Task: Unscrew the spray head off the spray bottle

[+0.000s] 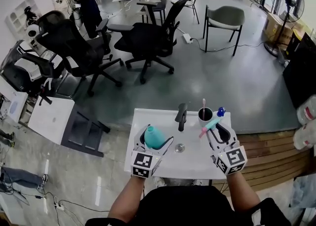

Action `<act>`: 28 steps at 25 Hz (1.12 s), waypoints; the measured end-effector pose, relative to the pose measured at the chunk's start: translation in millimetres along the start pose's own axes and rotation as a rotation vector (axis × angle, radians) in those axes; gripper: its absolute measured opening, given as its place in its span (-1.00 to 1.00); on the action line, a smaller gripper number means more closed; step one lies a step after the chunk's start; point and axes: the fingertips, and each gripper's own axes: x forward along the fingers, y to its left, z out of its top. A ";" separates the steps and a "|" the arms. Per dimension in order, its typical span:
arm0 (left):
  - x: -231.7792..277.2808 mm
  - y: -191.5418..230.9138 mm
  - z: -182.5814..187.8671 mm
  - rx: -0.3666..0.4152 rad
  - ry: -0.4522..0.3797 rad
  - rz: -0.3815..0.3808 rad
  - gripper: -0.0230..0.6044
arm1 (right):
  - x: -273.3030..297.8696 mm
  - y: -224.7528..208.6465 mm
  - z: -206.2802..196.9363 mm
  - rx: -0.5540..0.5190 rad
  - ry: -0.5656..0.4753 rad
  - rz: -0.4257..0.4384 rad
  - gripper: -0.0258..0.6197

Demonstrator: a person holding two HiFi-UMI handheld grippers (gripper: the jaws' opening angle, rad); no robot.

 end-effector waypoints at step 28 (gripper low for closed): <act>0.3 1.2 6.9 0.023 -0.023 0.017 0.50 | 0.2 0.6 9.1 -0.044 -0.018 -0.017 -0.49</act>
